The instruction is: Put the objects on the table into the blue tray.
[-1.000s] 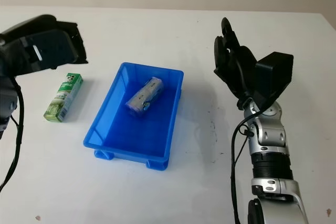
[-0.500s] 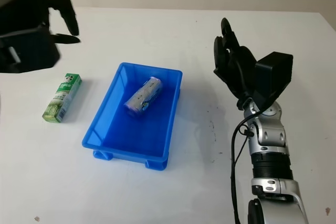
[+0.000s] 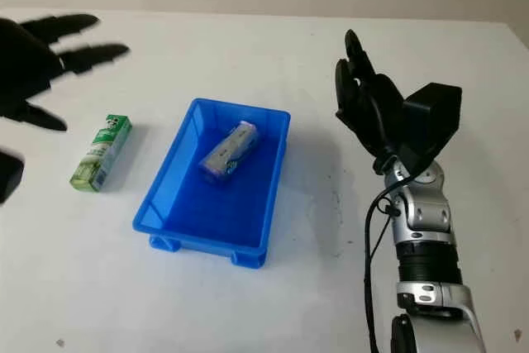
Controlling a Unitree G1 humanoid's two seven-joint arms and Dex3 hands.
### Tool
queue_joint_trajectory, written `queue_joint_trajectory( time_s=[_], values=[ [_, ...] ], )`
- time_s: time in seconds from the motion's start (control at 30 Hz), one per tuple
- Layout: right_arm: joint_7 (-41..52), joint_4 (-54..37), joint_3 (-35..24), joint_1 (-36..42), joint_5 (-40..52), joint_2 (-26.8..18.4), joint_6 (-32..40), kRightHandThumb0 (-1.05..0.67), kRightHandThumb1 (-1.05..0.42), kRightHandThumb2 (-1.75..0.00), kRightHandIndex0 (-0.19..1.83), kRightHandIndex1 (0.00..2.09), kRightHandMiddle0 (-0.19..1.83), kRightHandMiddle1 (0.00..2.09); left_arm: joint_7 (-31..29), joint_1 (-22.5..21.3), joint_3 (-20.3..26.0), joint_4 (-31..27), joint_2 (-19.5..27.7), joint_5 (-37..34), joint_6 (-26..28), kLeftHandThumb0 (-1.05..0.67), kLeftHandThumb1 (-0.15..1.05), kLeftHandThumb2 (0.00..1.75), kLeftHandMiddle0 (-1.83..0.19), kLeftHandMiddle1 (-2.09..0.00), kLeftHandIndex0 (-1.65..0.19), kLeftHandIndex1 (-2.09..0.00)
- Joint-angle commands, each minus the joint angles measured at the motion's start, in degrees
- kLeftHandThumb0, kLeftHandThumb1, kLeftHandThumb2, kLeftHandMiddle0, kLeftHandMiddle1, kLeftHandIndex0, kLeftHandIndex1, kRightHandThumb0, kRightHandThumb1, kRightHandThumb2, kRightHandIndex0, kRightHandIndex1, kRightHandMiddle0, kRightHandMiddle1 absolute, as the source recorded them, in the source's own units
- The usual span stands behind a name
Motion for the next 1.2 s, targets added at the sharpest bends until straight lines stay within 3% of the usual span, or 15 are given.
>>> queue_joint_trajectory(
  time_s=[0.0,0.03,0.17,0.37,0.5,0.63,0.9,1.17],
  values=[
    [0.25,-0.56,-0.1,0.16,0.0,-0.57,-0.37,-0.68,-1.05,-0.74,-0.19,0.0,-0.19,0.0,6.11,-2.28,-2.65,0.68,2.46,5.9,-1.99,-0.45,0.86,0.06,0.09,-0.06,0.06,-0.04],
    [0.35,-0.5,-0.09,0.16,0.02,-0.56,-0.33,-0.68,-1.05,-0.74,-0.19,0.0,-0.19,0.0,9.5,-2.96,-4.09,1.14,2.81,9.05,-2.89,-0.42,0.88,0.07,0.08,-0.06,0.06,-0.04],
    [0.79,-0.67,0.07,0.37,-0.12,-0.77,-0.31,-0.69,-1.05,-0.74,-0.19,0.0,-0.19,0.0,21.92,-6.5,-10.26,4.25,3.21,20.01,-4.93,-0.05,1.03,0.19,0.04,-0.06,0.08,-0.05],
    [0.76,-1.03,-0.11,0.63,-0.17,-0.88,0.08,-0.69,-1.05,-0.74,-0.19,0.0,-0.19,0.0,25.59,-11.94,-17.23,4.33,4.42,30.64,-6.71,-0.14,1.03,0.09,0.11,-0.05,0.12,-0.04],
    [0.67,-0.75,0.03,0.57,-0.31,-0.67,-0.18,-0.7,-1.05,-0.74,-0.19,0.0,-0.19,0.0,35.85,-15.89,-21.85,7.84,4.45,36.78,-6.53,-0.15,1.04,0.09,-0.02,-0.1,0.02,-0.09],
    [0.3,-0.68,0.11,0.55,-0.4,-0.38,-0.21,-0.7,-1.05,-0.74,-0.19,0.0,-0.19,0.0,41.63,-19.81,-26.55,11.08,4.27,42.13,-6.39,-0.14,1.05,0.15,-0.08,-0.09,0.0,-0.08],
    [-0.19,-0.05,-0.05,0.49,-0.19,-0.13,-0.67,-0.69,-1.05,-0.73,-0.19,0.0,-0.19,0.0,47.48,-23.15,-32.86,17.84,2.34,44.52,-6.01,-0.14,1.05,0.27,-0.15,-0.08,-0.06,-0.1],
    [0.33,1.11,-0.51,-0.04,0.12,-0.43,-1.44,-0.71,-1.05,-0.71,-0.19,0.0,-0.19,0.0,50.43,-21.9,-36.45,19.7,1.67,43.77,-5.27,-0.11,1.05,0.28,-0.19,-0.08,-0.09,-0.1]
  ],
)
